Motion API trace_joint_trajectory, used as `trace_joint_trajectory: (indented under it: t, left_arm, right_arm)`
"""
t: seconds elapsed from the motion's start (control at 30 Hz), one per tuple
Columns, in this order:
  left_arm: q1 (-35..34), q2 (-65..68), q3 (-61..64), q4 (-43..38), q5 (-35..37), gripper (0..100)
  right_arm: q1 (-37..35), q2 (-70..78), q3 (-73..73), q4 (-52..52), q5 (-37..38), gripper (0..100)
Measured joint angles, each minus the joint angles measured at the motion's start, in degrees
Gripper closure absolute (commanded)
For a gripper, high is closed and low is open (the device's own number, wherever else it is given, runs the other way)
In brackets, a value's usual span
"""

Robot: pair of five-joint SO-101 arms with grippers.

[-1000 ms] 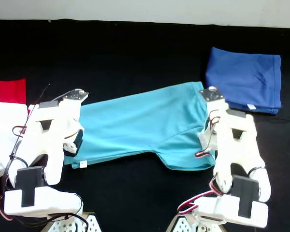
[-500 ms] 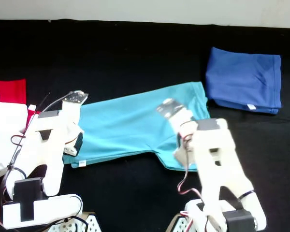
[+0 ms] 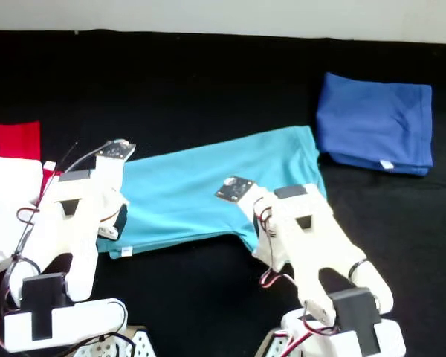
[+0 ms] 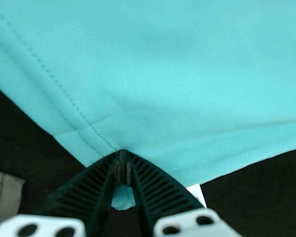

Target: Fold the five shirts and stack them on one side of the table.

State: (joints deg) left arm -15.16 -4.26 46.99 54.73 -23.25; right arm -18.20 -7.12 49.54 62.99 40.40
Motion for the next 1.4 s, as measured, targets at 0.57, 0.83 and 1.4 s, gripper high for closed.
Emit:
trace_joint_trajectory:
  t: [0.57, 0.83, 1.4]
  left_arm:
    - [0.1, 0.0, 0.0, -0.4, 0.0, 99]
    - [0.1, 0.0, 0.0, -0.4, 0.0, 99]
    - [0.1, 0.0, 0.0, -0.4, 0.0, 99]
  right_arm:
    - [1.3, 13.0, -13.2, 0.4, 0.0, 99.2]
    - [4.9, 15.1, -28.3, 16.8, -0.1, 99.2]
    - [3.0, 36.0, -66.6, 17.0, -9.9, 78.3]
